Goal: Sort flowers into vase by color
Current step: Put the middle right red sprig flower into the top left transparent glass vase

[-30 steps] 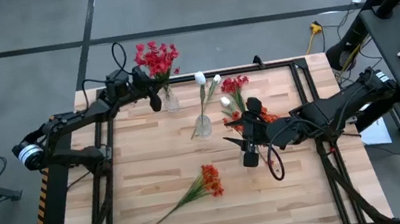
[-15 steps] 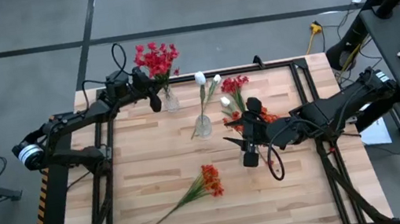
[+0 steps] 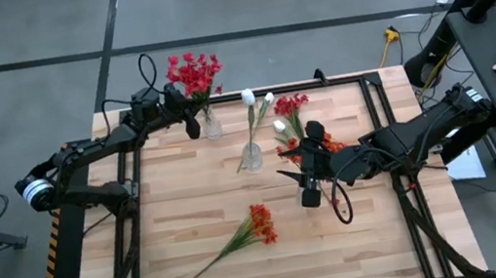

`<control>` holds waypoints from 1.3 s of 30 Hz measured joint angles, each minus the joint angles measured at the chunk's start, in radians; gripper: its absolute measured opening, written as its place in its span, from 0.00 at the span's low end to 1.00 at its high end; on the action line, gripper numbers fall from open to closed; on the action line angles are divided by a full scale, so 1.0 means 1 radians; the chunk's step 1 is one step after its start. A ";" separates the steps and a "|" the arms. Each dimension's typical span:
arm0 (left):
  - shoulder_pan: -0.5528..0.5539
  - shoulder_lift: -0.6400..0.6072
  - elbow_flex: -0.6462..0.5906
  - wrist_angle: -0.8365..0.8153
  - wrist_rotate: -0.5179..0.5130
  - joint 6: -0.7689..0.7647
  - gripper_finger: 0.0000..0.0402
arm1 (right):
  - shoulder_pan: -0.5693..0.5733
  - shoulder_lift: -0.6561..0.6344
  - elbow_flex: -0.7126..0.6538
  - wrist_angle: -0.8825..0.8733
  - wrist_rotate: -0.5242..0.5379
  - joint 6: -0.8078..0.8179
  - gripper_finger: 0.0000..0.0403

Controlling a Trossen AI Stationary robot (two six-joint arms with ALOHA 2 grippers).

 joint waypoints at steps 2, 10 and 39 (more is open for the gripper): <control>0.000 0.000 0.000 0.000 0.000 0.000 0.00 | 0.000 0.000 0.000 0.000 0.000 0.000 0.42; 0.000 0.000 -0.012 0.001 0.000 0.000 0.00 | 0.000 0.000 0.000 0.000 0.000 0.000 0.42; 0.000 0.000 -0.071 0.068 0.000 0.018 0.00 | 0.000 0.000 0.000 -0.001 0.000 0.000 0.42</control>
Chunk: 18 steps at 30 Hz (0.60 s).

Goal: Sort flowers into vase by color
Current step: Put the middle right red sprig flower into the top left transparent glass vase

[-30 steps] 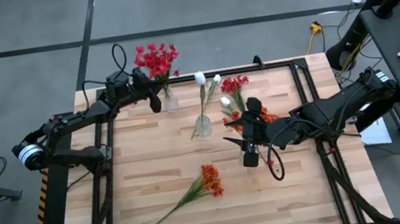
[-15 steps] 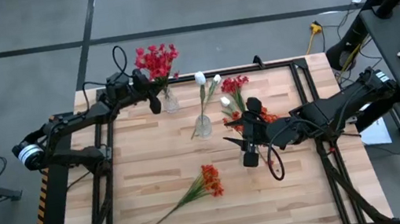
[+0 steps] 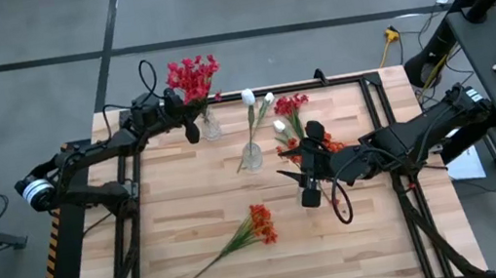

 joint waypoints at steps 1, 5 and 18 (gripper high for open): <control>0.000 0.000 0.000 0.000 0.000 0.001 0.00 | 0.000 0.000 0.000 0.000 0.000 0.000 0.42; 0.000 0.001 0.000 0.000 0.000 0.002 0.00 | 0.000 0.000 0.000 0.000 0.000 0.000 0.42; 0.000 0.069 0.000 0.016 -0.001 0.005 0.00 | 0.000 0.000 0.000 0.000 0.000 0.000 0.42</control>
